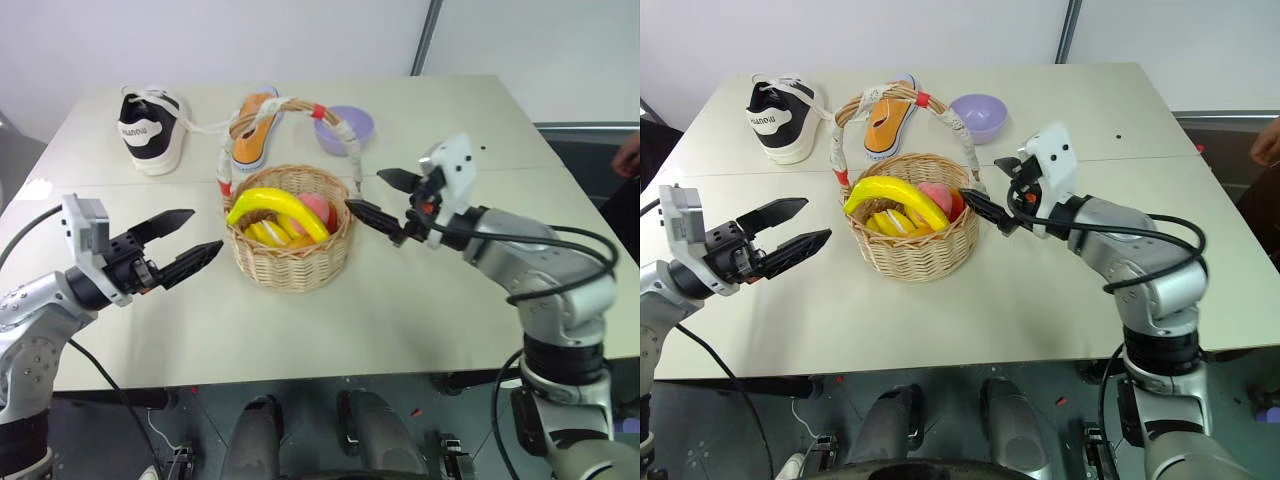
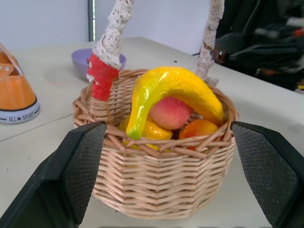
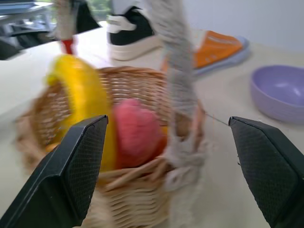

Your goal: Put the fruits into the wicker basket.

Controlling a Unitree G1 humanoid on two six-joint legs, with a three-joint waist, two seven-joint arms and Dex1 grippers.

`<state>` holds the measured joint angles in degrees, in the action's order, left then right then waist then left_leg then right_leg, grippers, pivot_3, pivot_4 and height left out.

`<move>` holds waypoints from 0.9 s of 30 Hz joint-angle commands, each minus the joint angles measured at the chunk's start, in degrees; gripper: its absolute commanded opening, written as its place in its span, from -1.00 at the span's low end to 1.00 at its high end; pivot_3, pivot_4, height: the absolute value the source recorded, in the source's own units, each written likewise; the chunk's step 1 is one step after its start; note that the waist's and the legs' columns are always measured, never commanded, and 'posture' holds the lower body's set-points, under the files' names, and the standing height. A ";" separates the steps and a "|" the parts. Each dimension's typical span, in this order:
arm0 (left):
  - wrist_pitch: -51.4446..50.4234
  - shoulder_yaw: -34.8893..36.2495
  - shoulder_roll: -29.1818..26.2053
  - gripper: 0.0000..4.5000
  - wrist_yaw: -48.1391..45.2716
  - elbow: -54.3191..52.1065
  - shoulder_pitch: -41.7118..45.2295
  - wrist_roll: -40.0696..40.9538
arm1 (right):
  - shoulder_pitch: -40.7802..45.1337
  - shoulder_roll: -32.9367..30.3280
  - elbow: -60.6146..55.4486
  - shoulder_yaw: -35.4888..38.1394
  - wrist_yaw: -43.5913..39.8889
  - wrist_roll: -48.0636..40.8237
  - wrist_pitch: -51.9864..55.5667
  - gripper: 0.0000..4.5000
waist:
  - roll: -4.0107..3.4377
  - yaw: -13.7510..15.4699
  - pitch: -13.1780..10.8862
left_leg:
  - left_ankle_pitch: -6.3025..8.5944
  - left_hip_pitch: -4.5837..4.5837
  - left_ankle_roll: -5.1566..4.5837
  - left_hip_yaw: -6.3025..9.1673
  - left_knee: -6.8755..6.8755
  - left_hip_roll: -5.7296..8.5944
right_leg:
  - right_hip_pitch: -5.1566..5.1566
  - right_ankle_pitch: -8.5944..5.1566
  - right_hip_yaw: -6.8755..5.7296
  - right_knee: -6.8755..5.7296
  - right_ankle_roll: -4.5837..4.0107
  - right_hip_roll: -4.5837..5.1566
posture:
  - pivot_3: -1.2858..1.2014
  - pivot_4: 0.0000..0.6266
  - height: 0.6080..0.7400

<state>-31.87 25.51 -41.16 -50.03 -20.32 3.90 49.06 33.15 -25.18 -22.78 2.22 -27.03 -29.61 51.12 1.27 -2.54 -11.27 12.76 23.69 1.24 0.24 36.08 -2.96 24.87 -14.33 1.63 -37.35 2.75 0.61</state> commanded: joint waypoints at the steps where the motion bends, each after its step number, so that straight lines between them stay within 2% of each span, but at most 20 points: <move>1: 0.43 1.00 -0.02 1.00 -0.08 -1.53 0.64 1.73 | 3.63 3.70 5.31 -1.54 2.63 3.61 -6.23 0.88 | 0.00 -0.03 0.00 | 0.00 0.01 0.00 -0.02 0.00 0.00 | 0.01 0.00 0.02 0.00 0.03 0.00 | 0.03 -0.52 1.00; 3: 0.30 1.26 0.01 1.00 0.10 -2.11 0.32 2.03 | 4.10 5.22 7.45 -1.68 3.27 4.44 -7.92 0.88 | 0.00 0.03 0.00 | 0.00 0.01 0.00 -0.02 -0.02 0.00 | 0.00 0.05 0.02 0.00 0.21 0.00 | 0.03 -0.52 1.00; 5: 0.30 1.61 0.08 1.00 0.39 -2.71 -0.18 2.28 | 4.09 6.88 8.30 -0.30 3.51 3.12 -8.10 0.66 | 0.00 0.19 0.00 | 0.00 0.02 0.00 0.00 -0.05 0.00 | 0.01 0.05 0.02 0.00 0.26 0.00 | 0.03 -0.52 1.00; 7: 0.30 1.89 0.14 1.00 0.71 -3.33 -0.72 2.67 | 3.96 7.69 8.33 0.90 3.15 1.51 -7.55 0.28 | 0.00 0.18 0.00 | 0.00 0.06 0.00 0.01 -0.05 0.01 | 0.00 0.04 0.02 0.00 0.29 0.02 | 0.03 -0.52 1.00; 8: 0.29 1.87 0.26 1.00 0.93 -3.79 -1.04 2.93 | 3.85 7.86 8.09 1.34 2.99 0.96 -7.25 0.01 | 0.00 0.16 0.00 | 0.00 0.06 0.00 0.01 -0.05 0.01 | 0.00 0.04 0.02 0.00 0.29 0.03 | 0.03 -0.52 1.00; 9: 0.28 1.73 0.37 1.00 1.10 -4.21 -1.29 3.14 | 3.76 7.94 7.84 1.65 2.89 0.60 -7.07 -0.17 | 0.00 0.15 0.00 | 0.00 0.06 0.00 0.01 -0.04 0.01 | 0.00 0.04 0.02 0.00 0.29 0.03 | 0.03 -0.52 1.00; 12: 0.16 0.89 0.82 1.00 1.48 -5.13 -1.10 3.71 | 3.22 7.54 7.01 2.09 2.78 -0.04 -7.21 -0.88 | 0.00 0.20 0.00 | 0.00 0.06 0.00 0.01 -0.02 0.01 | -0.01 0.00 0.02 0.00 0.21 0.04 | 0.03 -0.52 1.00; 13: 0.03 0.44 0.98 1.00 1.62 -5.48 -0.73 3.96 | 2.77 7.20 6.37 2.30 2.83 0.08 -7.59 -0.98 | 0.00 0.16 0.00 | 0.00 0.06 0.00 0.02 -0.01 0.01 | -0.01 -0.02 0.02 0.00 0.18 0.03 | 0.03 -0.52 1.00; 16: -0.34 -1.45 1.29 1.00 1.93 -6.42 0.78 4.63 | 0.83 5.69 3.95 4.23 2.71 -0.07 -8.41 -0.98 | 0.00 0.24 0.00 | 0.00 0.05 0.00 0.03 -0.01 0.02 | -0.03 -0.04 0.01 0.00 0.13 0.03 | 0.03 -0.52 1.00; 24: -1.04 -10.84 5.48 1.00 2.01 -7.28 6.93 5.10 | -3.75 -3.44 4.56 20.26 6.67 0.72 -12.53 -0.98 | -0.01 1.59 0.00 | 0.00 0.10 0.00 -0.06 0.05 0.08 | -0.04 -0.04 0.09 0.07 0.17 0.06 | 0.03 -0.52 1.00; 27: -0.83 -16.52 8.84 1.00 1.63 -6.40 10.49 3.55 | -4.93 -9.20 9.65 23.96 10.24 6.80 -15.70 -0.98 | -0.02 1.70 0.00 | 0.00 0.07 0.00 -0.05 0.05 0.10 | -0.07 -0.01 0.11 0.07 0.21 0.04 | 0.03 -0.52 1.00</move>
<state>-33.28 10.62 -32.81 -48.21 -25.77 13.15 52.90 28.03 -32.77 -14.04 22.89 -18.67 -25.36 38.23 1.25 -0.84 -11.27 12.76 23.76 1.24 0.20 36.14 -2.85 24.77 -14.34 1.74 -37.27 2.97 0.65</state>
